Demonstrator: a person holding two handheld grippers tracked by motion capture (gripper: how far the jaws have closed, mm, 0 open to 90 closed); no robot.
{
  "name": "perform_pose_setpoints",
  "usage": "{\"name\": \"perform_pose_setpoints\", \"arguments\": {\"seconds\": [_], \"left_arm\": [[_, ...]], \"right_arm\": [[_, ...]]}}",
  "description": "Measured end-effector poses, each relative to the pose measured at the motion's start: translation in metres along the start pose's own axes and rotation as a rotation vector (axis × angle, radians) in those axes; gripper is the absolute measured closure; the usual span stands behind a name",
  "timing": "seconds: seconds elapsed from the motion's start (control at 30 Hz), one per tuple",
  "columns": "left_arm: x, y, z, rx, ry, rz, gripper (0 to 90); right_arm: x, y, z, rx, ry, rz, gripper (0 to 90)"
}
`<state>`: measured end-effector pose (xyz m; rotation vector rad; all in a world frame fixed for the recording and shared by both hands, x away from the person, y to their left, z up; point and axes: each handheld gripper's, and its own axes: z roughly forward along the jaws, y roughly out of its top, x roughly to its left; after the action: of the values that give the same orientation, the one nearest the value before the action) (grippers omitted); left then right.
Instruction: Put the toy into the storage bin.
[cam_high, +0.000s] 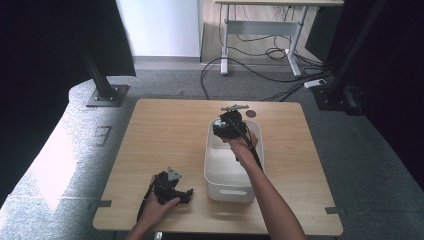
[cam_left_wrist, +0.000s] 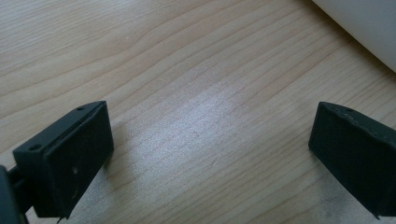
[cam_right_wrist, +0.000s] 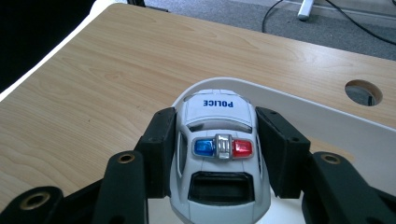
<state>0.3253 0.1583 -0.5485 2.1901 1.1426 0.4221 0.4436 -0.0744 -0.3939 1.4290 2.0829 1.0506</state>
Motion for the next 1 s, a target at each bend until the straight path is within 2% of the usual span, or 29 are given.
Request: {"name": "perform_pose_setpoints", "arguments": {"seconds": [1.0], "left_arm": [[0.000,0.000,0.000,-0.001,0.000,0.001,0.0]], "right_arm": [[-0.007,0.002,0.029,0.043,-0.012,0.024,50.2]]}}
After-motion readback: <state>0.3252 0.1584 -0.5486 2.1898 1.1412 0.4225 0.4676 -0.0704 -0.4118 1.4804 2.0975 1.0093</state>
